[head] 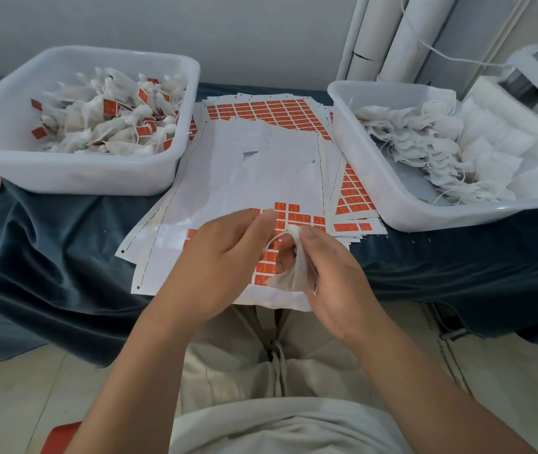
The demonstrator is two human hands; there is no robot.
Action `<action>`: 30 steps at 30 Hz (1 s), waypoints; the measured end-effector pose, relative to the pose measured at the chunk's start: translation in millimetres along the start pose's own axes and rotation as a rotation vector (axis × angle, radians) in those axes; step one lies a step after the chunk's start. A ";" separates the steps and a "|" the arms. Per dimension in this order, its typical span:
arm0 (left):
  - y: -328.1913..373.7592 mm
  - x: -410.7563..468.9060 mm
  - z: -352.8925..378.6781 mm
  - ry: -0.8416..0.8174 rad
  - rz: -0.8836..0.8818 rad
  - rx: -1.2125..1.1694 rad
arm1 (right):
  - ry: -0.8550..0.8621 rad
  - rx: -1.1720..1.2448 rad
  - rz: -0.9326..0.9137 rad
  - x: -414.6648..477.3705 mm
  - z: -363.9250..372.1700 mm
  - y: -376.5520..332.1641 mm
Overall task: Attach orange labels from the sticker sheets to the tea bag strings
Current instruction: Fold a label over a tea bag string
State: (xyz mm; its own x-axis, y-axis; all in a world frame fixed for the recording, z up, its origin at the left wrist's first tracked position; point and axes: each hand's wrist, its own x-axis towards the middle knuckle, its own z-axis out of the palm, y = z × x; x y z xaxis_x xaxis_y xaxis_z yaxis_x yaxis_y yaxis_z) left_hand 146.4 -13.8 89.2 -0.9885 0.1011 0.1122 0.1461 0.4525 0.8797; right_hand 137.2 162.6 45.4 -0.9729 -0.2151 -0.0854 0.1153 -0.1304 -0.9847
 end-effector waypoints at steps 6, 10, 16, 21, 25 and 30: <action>-5.4 0.2 -0.3 0.126 0.195 -0.032 | -0.016 -0.055 -0.039 -1.8 2.7 -4.2; -4.7 -0.1 0.3 0.158 0.151 -0.047 | 0.007 -0.113 -0.111 -2.3 5.6 -6.4; -7.1 2.3 4.0 0.150 0.168 -0.120 | -0.057 0.042 -0.063 -1.2 5.2 -17.0; -8.8 2.9 8.2 0.122 0.067 -0.284 | -0.085 0.015 -0.031 -3.0 5.1 -16.4; -7.8 1.9 10.6 0.134 0.025 -0.269 | -0.083 0.009 -0.056 -1.5 3.7 -12.9; -1.9 -0.6 4.7 0.101 0.046 -0.231 | -0.085 -0.025 -0.112 0.6 -5.5 -17.7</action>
State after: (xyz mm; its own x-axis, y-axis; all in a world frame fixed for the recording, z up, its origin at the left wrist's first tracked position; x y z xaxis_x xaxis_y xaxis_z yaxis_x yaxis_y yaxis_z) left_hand 146.9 -10.6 85.3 -0.9815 0.0228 0.1901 0.1901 0.2335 0.9536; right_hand 133.4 170.1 61.9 -0.9587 -0.2819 0.0374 0.0007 -0.1339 -0.9910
